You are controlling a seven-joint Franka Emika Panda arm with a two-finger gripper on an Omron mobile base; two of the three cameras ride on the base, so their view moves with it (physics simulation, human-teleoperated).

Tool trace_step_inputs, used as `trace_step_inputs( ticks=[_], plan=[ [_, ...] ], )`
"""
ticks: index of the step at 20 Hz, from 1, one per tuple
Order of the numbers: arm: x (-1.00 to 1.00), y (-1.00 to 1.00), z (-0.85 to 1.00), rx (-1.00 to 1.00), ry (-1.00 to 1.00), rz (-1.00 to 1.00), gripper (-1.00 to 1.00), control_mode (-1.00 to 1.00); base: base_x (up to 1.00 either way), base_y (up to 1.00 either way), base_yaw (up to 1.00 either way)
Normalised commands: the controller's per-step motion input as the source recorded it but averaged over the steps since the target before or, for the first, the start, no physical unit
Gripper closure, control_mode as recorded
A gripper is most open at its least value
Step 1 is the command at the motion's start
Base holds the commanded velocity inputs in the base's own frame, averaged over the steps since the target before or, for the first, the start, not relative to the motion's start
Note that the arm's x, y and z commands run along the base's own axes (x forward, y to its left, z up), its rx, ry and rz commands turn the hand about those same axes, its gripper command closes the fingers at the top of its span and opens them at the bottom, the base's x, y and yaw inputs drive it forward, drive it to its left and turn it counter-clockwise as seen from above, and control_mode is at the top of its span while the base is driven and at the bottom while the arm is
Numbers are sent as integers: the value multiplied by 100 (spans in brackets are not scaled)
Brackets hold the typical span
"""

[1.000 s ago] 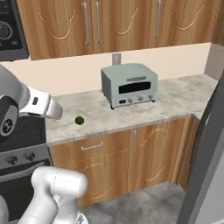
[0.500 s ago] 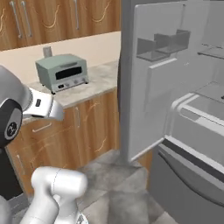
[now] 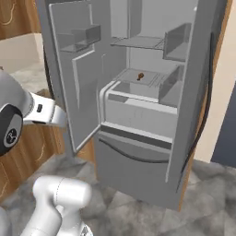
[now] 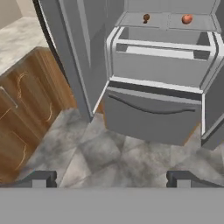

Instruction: Open the fridge, remove the peach, lime, and chicken drumstick, and place them on any counter.

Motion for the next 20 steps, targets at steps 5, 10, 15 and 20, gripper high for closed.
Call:
trace_step_inputs(
  ticks=[5, 10, 15, 20],
  plan=[
    [0, 0, 0, 0, 0, 0, -100, 100, 19, 0, -35],
    [0, 0, 0, 0, 0, 0, -100, 100, 22, 0, -27],
    [0, 0, 0, 0, 0, 0, -100, 100, 59, 0, -23],
    [0, 0, 0, 0, 0, 0, -100, 100, 81, 0, -13]
  ],
)
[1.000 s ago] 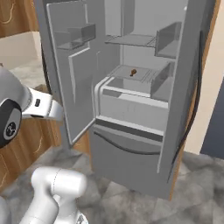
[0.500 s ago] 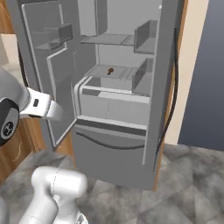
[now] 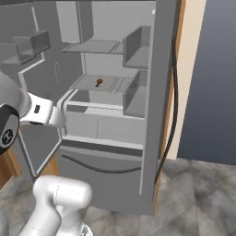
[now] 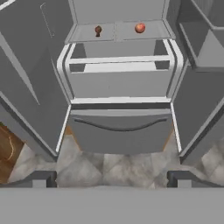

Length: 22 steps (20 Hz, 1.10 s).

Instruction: Open the fridge, remove the peach, lime, and chicken drumstick, and place them on any counter.

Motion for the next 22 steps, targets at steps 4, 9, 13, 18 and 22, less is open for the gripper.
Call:
trace_step_inputs(
  ticks=[4, 9, 13, 18, 22],
  plan=[
    [0, 0, 0, 0, 0, 0, -100, 100, 92, 11, -4],
    [0, 0, 0, 0, 0, 0, -100, 100, 96, 13, -4],
    [0, 0, 0, 0, 0, 0, -100, 100, 88, 24, -2],
    [0, 0, 0, 0, 0, 0, -100, 100, 74, 27, 0],
    [72, 17, -33, 0, 5, 5, -100, -100, 19, 7, 0]
  ],
)
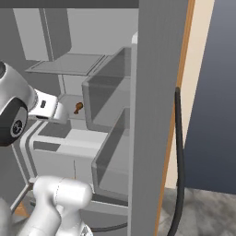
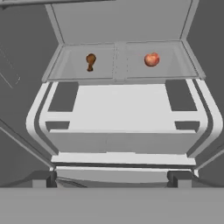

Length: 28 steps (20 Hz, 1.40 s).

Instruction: Open the fridge, remove the peach, lime, and chicken drumstick, and place them on any counter.

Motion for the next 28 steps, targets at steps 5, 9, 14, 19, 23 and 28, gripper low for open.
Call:
trace_step_inputs(
  ticks=[5, 9, 14, 19, 23, 28],
  plan=[
    [42, 14, -35, 0, 6, 4, -100, -100, 0, 0, 0],
    [29, 18, -49, 0, -1, 0, -100, -100, 0, 0, 0],
    [68, 45, -46, 0, 5, 0, -100, -100, 0, 0, 0],
    [70, 28, -51, 0, 1, 0, -100, -100, 0, 0, 0],
    [87, 16, -41, 0, 6, 0, -100, -100, 0, 0, 0],
    [53, 37, -22, 0, -3, 0, -100, -100, 0, 0, 0]
  ],
)
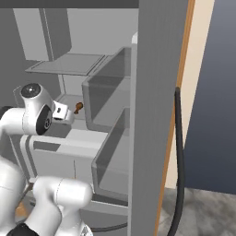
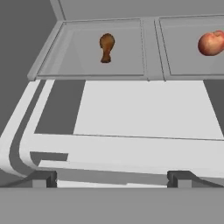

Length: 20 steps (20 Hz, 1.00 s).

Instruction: Open the fridge, remove the peach, lime, and chicken drumstick, and place them on any counter.

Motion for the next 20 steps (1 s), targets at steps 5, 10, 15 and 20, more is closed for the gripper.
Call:
trace_step_inputs(
  ticks=[5, 10, 15, 20],
  plan=[
    [34, 20, -1, 0, -6, 0, -100, -100, 0, 0, 0],
    [56, 9, 0, 5, -1, 0, -100, -100, 0, 0, 0],
    [59, 17, -16, 0, 1, 0, -100, -100, 0, 0, 0],
    [62, 9, -20, 0, 9, 0, -100, -100, 0, 0, 0]
  ],
)
